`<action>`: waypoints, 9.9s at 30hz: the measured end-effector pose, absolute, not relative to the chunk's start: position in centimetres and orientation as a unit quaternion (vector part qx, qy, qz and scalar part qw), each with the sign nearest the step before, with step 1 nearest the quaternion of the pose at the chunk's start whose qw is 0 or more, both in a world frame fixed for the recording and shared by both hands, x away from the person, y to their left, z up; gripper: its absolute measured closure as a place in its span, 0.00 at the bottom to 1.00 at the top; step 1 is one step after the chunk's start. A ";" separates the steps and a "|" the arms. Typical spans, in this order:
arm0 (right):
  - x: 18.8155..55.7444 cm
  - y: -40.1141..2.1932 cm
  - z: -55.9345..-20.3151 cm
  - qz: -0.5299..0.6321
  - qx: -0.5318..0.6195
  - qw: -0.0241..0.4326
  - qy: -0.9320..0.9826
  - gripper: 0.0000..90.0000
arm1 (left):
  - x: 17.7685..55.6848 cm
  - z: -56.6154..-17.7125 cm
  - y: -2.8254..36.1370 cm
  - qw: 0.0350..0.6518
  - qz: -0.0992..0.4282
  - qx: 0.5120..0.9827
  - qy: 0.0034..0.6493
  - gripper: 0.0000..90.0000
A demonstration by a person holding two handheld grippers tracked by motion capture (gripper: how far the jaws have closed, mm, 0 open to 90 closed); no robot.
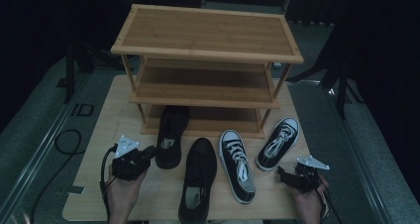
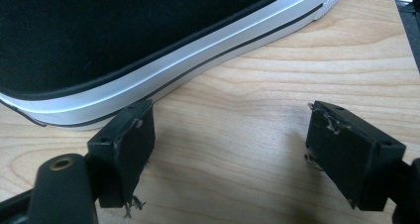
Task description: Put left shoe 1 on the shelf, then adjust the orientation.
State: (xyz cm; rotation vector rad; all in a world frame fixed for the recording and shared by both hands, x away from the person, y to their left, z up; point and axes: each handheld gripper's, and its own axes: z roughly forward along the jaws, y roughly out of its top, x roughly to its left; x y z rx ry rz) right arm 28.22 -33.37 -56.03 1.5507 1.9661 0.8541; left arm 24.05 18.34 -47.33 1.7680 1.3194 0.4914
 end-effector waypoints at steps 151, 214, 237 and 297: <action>28.2 -33.4 -56.0 0.313 0.568 0.245 0.721 0.21 | 31.2 -52.1 13.6 0.338 0.168 0.763 0.525 0.70; 28.2 -33.4 -56.0 0.313 0.568 0.245 0.721 0.21 | 21.7 -46.3 7.8 0.373 0.126 0.838 0.379 0.74; 28.2 -33.4 -56.0 0.313 0.568 0.245 0.721 0.21 | 22.2 -45.8 8.0 0.370 0.146 0.820 0.411 0.98; 28.2 -33.3 -56.0 0.313 0.566 0.244 0.722 0.21 | 24.2 -45.3 8.6 0.329 0.139 0.834 0.421 0.96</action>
